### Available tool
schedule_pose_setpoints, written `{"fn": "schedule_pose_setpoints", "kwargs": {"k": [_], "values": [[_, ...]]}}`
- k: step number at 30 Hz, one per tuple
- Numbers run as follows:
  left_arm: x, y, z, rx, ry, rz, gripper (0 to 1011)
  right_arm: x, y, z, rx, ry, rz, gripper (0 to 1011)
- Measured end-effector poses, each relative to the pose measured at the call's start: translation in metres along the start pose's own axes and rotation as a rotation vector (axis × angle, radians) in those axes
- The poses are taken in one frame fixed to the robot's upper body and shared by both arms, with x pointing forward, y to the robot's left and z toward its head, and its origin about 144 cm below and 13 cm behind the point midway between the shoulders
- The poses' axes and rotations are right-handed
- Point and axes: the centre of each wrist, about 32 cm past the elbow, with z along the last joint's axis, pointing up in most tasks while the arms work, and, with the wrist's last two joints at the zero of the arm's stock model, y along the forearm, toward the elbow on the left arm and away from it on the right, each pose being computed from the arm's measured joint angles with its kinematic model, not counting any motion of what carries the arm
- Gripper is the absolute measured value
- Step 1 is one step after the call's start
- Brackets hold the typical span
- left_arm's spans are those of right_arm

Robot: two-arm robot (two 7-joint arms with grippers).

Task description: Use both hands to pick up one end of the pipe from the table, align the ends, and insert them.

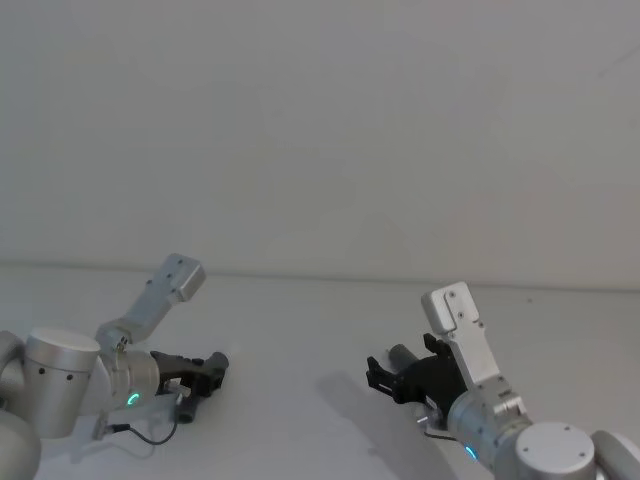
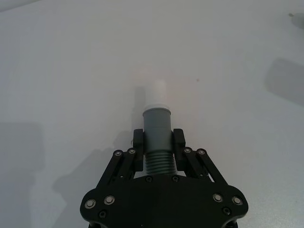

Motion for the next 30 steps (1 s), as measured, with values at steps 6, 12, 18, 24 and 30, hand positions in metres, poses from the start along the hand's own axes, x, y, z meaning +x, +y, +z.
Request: {"fn": "schedule_pose_setpoints", "kwargs": {"k": [6, 12, 18, 24, 30], "values": [[0.000, 0.000, 0.000, 0.000, 0.000, 0.000, 328, 0.008, -0.001, -0.007, -0.009, -0.025, 0.027, 1001], [0.000, 0.000, 0.000, 0.000, 0.000, 0.000, 328, 0.016, -0.003, -0.011, -0.029, -0.023, 0.042, 1001], [0.000, 0.000, 0.000, 0.000, 0.000, 0.000, 328, 0.019, -0.006, -0.012, -0.043, -0.011, 0.050, 1002], [0.000, 0.000, 0.000, 0.000, 0.000, 0.000, 328, 0.022, -0.007, -0.013, -0.050, -0.002, 0.055, 1001], [0.000, 0.000, 0.000, 0.000, 0.000, 0.000, 328, 0.023, -0.008, -0.014, -0.056, 0.003, 0.058, 1001]]}}
